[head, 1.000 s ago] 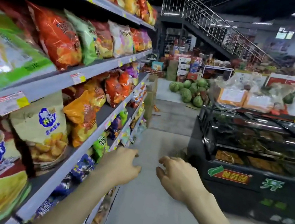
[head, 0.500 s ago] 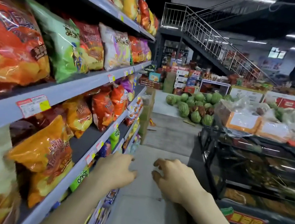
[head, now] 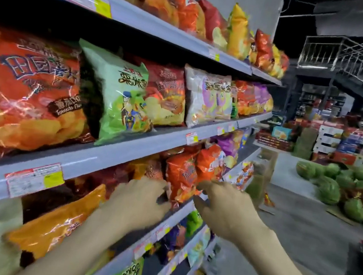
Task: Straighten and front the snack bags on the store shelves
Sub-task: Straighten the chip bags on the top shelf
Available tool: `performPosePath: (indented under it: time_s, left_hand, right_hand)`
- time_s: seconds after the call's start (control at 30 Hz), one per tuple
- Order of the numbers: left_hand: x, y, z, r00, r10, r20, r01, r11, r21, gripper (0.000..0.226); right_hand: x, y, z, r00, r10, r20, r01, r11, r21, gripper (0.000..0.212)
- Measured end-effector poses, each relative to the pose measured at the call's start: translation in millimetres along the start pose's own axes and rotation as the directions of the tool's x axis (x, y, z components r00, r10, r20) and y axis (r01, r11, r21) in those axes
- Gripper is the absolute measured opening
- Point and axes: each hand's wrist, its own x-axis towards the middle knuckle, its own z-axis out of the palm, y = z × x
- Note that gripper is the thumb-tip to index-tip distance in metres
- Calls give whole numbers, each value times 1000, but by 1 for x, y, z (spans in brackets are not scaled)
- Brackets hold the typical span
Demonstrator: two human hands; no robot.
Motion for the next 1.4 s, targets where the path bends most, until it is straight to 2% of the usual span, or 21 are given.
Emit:
performPosePath:
  time_s: [0.1, 0.2, 0.4, 0.6, 0.73, 0.83, 0.93, 1.03, 1.07, 1.17, 1.23, 1.33, 1.4]
  left_hand:
    - [8, -3, -20, 992, -125, -35, 127, 988, 89, 44]
    - [9, 0, -46, 976, -205, -71, 213, 968, 132, 39]
    - [-10, 19, -112, 905, -275, -323, 372, 882, 289, 51]
    - [-49, 36, -196, 791, -256, -556, 509, 779, 365, 40]
    - [-75, 37, -250, 727, -268, -632, 541, 790, 288, 41]
    - [-85, 30, -291, 674, -243, -698, 572, 770, 283, 43]
    - [-94, 10, -326, 614, -231, -755, 620, 733, 280, 49]
    - [-106, -12, -353, 540, -262, -800, 682, 693, 234, 41]
    - [-109, -22, -360, 501, -278, -820, 702, 684, 197, 41]
    - [-118, -48, -372, 373, -311, -875, 755, 649, 91, 61]
    - [-120, -64, -376, 319, -380, -868, 800, 599, 32, 75]
    - [-119, -82, -380, 290, -441, -849, 821, 570, -15, 81]
    - [-113, -85, -380, 330, -359, -873, 789, 612, 47, 74]
  right_hand:
    - [37, 12, -7, 987, -150, -56, 153, 987, 42, 34]
    - [69, 15, -25, 948, -288, -132, 303, 947, 107, 33]
    - [117, -3, -79, 801, -487, -348, 555, 822, 129, 32]
    - [139, -44, -140, 654, -554, -516, 707, 690, 156, 41]
    - [144, -68, -174, 566, -492, -662, 758, 626, 183, 38]
    - [150, -84, -196, 545, -434, -718, 765, 607, 214, 35]
    - [161, -101, -216, 528, -453, -718, 776, 600, 193, 38]
    - [176, -123, -230, 546, -465, -697, 777, 592, 214, 42]
    - [181, -132, -234, 560, -461, -688, 780, 574, 249, 43]
    - [191, -161, -243, 598, -449, -664, 793, 453, 407, 54]
    - [194, -181, -250, 629, -442, -639, 777, 378, 503, 57]
    - [197, -203, -257, 637, -427, -642, 771, 320, 551, 61]
    - [201, -211, -259, 626, -406, -665, 779, 354, 517, 60]
